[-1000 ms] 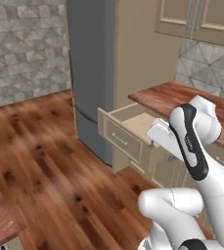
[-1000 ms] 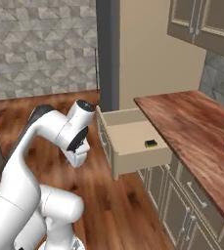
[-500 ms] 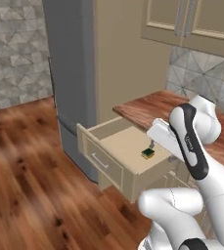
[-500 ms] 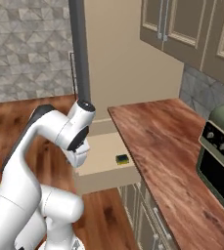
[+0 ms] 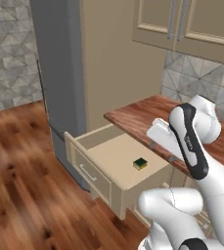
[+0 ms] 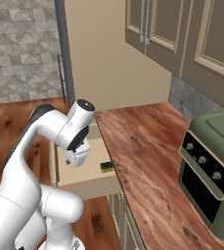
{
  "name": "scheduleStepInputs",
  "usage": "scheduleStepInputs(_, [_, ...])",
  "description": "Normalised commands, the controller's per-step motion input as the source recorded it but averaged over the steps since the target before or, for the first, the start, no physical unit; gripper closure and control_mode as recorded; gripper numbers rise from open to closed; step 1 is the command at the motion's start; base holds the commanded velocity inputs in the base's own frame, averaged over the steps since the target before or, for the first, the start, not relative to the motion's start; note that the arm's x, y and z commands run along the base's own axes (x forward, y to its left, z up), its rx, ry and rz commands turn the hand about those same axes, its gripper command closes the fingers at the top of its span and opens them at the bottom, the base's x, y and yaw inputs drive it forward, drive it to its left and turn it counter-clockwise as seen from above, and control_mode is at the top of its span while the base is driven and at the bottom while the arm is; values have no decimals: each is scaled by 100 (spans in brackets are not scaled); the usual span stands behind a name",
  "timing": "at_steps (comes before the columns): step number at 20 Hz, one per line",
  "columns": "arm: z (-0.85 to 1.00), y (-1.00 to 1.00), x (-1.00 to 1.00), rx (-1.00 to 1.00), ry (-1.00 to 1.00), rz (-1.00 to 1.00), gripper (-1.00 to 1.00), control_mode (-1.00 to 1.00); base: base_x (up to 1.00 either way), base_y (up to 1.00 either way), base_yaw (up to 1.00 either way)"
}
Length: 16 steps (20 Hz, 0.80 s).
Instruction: Restock the sink supplies by placing the sponge and soap dispenser on the counter and next to the sink. Make sure the soap dispenser is upright.
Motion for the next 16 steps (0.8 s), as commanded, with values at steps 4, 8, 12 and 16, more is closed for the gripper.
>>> scheduleStepInputs(4, [0,0,0,0,0,0,-100,100,52,-21,0])
scheduleStepInputs(8, [0,0,0,0,0,0,-100,100,32,3,0])
scheduleStepInputs(12, [0,0,0,0,0,0,-100,100,28,26,0])
scheduleStepInputs(16, [0,0,0,0,0,0,-100,100,21,2,0])
